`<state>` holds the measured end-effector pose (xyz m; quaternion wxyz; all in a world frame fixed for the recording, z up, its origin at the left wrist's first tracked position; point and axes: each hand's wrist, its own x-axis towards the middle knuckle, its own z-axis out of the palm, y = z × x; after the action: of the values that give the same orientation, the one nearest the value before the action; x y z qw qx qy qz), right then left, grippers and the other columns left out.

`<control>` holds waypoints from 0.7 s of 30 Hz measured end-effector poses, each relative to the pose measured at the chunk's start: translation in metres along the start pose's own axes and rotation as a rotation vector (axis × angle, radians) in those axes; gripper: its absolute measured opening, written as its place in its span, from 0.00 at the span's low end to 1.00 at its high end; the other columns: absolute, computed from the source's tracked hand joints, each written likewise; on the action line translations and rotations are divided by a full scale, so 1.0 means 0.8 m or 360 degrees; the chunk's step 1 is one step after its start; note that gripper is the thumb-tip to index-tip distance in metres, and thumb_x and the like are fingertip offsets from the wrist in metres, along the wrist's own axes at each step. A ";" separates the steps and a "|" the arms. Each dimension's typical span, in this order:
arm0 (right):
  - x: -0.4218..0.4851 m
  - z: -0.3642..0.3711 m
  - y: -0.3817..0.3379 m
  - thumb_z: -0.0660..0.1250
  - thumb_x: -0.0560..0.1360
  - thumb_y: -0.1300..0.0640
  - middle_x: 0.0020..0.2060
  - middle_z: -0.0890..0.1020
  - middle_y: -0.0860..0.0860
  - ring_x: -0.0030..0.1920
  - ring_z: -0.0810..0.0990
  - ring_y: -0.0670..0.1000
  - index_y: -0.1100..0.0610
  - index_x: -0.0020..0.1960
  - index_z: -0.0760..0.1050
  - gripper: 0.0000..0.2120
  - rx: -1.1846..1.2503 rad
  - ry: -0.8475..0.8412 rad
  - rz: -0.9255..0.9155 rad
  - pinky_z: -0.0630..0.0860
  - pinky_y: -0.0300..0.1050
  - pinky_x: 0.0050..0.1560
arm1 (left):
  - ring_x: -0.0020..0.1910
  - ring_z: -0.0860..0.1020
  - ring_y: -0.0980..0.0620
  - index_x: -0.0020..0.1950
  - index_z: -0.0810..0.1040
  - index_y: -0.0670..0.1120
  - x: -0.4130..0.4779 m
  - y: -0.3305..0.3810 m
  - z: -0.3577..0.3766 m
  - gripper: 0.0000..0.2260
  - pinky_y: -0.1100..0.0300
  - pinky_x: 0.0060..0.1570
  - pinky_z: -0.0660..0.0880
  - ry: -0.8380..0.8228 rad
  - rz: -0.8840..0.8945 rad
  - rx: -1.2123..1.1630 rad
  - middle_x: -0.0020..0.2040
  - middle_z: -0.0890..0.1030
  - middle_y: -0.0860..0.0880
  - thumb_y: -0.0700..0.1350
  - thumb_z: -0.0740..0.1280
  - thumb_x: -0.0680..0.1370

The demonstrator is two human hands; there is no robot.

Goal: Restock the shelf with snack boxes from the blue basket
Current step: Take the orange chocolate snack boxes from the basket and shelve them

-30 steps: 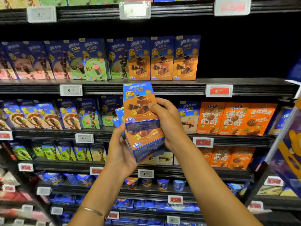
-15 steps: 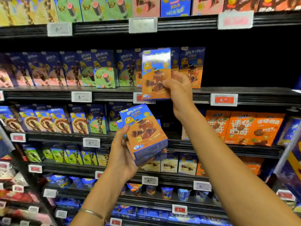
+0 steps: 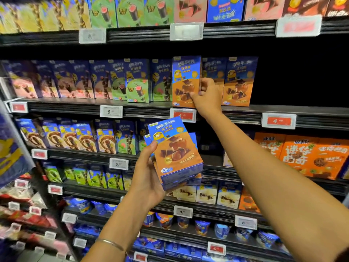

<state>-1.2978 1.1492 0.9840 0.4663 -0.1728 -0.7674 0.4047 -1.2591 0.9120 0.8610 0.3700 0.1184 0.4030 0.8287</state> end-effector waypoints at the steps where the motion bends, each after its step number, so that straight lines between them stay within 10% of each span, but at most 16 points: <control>1: 0.000 0.002 0.001 0.74 0.76 0.56 0.62 0.76 0.55 0.55 0.80 0.50 0.56 0.68 0.71 0.23 -0.0069 0.0036 -0.0031 0.80 0.50 0.58 | 0.54 0.87 0.37 0.57 0.89 0.51 0.000 0.001 -0.001 0.24 0.34 0.56 0.80 -0.0010 0.0005 0.0012 0.63 0.86 0.42 0.64 0.75 0.67; 14: -0.052 -0.017 -0.017 0.72 0.76 0.47 0.54 0.77 0.51 0.52 0.78 0.47 0.56 0.57 0.73 0.17 -0.0004 0.0310 -0.0066 0.77 0.45 0.47 | 0.55 0.86 0.36 0.59 0.87 0.51 -0.001 0.009 -0.003 0.24 0.30 0.64 0.74 -0.0107 0.0044 0.0053 0.65 0.85 0.41 0.64 0.72 0.70; 21: -0.144 -0.051 -0.042 0.71 0.72 0.32 0.46 0.87 0.45 0.45 0.86 0.47 0.51 0.53 0.80 0.23 -0.0030 -0.0886 0.0265 0.80 0.46 0.48 | 0.58 0.85 0.38 0.64 0.86 0.46 0.006 -0.002 0.004 0.23 0.42 0.55 0.84 -0.0157 0.0058 -0.0013 0.65 0.84 0.39 0.57 0.74 0.74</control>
<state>-1.2010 1.0733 0.9537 0.2014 -0.1218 -0.8528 0.4662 -1.2598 0.9177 0.8617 0.3749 0.1649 0.3785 0.8301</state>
